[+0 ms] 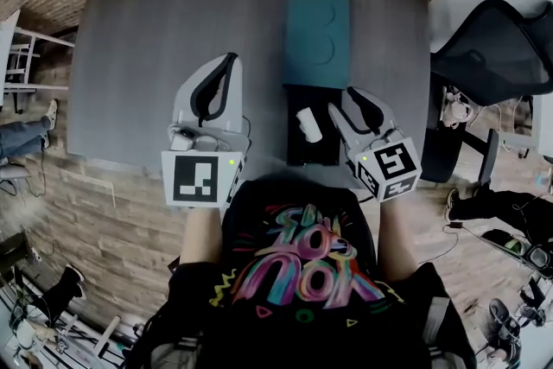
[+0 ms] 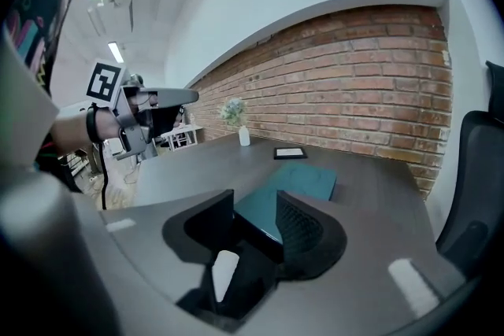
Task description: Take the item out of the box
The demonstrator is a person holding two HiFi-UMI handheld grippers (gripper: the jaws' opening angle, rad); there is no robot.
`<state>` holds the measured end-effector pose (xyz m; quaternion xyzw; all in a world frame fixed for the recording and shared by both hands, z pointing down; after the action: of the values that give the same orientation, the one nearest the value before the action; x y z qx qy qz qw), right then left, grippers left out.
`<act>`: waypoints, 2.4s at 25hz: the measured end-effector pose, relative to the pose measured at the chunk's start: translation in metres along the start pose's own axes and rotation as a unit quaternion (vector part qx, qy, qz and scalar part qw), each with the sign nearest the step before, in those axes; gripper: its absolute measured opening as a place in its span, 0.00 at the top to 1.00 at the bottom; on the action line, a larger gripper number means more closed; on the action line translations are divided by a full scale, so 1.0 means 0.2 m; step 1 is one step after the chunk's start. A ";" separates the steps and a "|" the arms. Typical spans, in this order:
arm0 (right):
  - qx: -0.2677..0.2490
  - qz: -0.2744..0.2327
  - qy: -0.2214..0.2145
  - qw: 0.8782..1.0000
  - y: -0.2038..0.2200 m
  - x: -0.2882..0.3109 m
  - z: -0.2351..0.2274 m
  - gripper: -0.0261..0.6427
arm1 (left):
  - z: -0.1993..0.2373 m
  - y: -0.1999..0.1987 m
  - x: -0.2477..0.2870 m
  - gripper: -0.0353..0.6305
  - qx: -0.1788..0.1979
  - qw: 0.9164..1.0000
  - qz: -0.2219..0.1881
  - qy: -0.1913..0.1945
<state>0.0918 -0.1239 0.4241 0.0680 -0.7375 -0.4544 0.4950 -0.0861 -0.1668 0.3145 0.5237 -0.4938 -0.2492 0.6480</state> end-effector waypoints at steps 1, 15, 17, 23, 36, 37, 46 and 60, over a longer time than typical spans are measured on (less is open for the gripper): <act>0.001 0.003 -0.002 1.000 0.01 0.02 0.01 0.72 | 0.00 0.00 0.00 0.94 0.000 1.000 0.001 0.000; -0.009 0.085 -0.042 0.995 0.23 0.25 0.10 0.68 | 0.03 0.03 0.05 0.94 -0.009 1.000 0.008 -0.001; -0.014 0.106 -0.050 0.993 0.28 0.29 0.13 0.68 | 0.03 0.04 0.05 0.94 -0.010 1.000 0.011 -0.001; -0.036 0.158 -0.064 0.985 0.42 0.41 0.20 0.68 | 0.05 0.06 0.04 0.94 -0.013 1.000 0.012 -0.004; -0.065 0.248 -0.044 0.965 0.52 0.51 0.25 0.68 | 0.09 0.07 0.01 0.94 -0.016 1.000 0.012 -0.013; -0.067 0.257 -0.042 0.963 0.53 0.51 0.25 0.68 | 0.09 0.07 0.01 0.94 -0.016 1.000 0.010 -0.013; -0.083 0.324 -0.029 0.942 0.59 0.55 0.23 0.70 | 0.11 0.08 0.01 0.95 -0.019 1.000 0.011 -0.014; -0.118 0.348 -0.018 0.930 0.62 0.56 0.24 0.77 | 0.17 0.09 -0.03 0.94 -0.018 1.000 0.001 -0.021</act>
<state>0.0400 -0.0854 0.5856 -0.2597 -0.6649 -0.3383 0.6131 -0.1227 -0.1700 0.3276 0.5061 -0.5033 -0.2687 0.6468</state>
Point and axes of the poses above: the fingertips, and each gripper's own axes: x forward along the fingers, z to its left, y out of its underside, the point moved 1 cm from there along -x, backward along the fingers, and after that the axes turned 14 degrees about z, right-handed, at the moved point
